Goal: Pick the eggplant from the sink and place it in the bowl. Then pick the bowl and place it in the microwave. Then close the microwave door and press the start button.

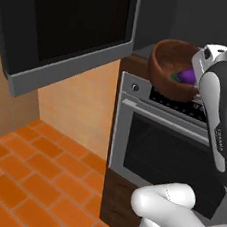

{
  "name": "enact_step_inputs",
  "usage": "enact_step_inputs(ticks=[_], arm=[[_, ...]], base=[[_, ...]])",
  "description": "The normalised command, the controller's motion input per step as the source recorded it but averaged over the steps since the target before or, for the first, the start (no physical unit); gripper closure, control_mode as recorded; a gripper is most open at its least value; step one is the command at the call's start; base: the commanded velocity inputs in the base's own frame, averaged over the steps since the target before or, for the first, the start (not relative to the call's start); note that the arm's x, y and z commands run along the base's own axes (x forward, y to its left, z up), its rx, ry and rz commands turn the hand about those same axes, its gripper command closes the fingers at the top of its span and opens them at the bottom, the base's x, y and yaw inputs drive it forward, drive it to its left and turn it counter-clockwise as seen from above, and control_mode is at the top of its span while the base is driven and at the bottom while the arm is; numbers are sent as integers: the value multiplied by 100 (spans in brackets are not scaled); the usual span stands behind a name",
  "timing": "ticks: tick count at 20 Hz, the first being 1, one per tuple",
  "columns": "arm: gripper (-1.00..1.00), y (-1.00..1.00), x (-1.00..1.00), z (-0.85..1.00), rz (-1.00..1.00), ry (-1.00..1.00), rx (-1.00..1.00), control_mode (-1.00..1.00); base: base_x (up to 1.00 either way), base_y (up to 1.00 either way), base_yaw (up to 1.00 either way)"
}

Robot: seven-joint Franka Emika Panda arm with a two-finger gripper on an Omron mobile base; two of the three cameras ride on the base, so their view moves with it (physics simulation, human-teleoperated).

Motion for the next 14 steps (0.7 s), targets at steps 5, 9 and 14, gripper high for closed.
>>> enact_step_inputs(ticks=[5,9,14], arm=[[100,0,0,0,0,0,0,100],[100,2,-2,36,-15,-1,-3,-100],[100,-16,21,33,-35,0,-6,-100]], base=[[0,0,23],[0,0,0],[0,0,0]])
